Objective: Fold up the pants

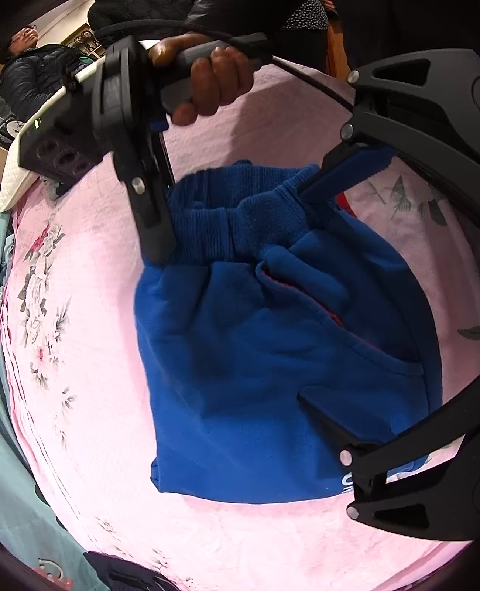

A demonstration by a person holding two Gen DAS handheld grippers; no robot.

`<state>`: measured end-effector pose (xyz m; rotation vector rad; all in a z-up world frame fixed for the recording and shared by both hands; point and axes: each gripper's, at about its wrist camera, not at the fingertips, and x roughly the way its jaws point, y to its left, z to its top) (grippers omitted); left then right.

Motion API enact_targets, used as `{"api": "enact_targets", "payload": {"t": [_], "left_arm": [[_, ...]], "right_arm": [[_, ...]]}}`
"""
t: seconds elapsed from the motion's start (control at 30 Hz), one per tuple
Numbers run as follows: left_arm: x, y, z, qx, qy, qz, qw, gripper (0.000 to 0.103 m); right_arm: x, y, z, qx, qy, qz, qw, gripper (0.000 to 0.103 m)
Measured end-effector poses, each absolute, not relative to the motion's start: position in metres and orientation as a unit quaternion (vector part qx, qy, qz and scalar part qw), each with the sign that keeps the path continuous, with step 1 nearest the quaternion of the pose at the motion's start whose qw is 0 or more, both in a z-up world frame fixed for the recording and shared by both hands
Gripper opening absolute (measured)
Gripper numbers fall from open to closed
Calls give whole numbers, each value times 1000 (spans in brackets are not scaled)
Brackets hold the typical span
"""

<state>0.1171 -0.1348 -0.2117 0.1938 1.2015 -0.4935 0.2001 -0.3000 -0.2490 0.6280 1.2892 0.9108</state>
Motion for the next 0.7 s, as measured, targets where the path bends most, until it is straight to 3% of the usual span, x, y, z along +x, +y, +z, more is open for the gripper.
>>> {"api": "enact_targets", "payload": {"t": [0.23,0.33,0.5,0.57,0.7], "left_arm": [[119,-138,-214,91,558,-219,796,101],[118,-138,-215,86,558,-219,796,101],[117,-137,-210,86,555,-218,798,101],[114,-126,-194,80,542,-208,810,100],[111,-75,-171,47,527,-161,833,100]], "right_arm": [[198,-284,-255,300,565,429,638,66],[202,-289,-265,329,564,416,633,56],[199,-272,-256,274,585,378,663,56],[200,-276,-258,286,594,358,661,43],[194,-281,-257,291,597,324,674,39]]}}
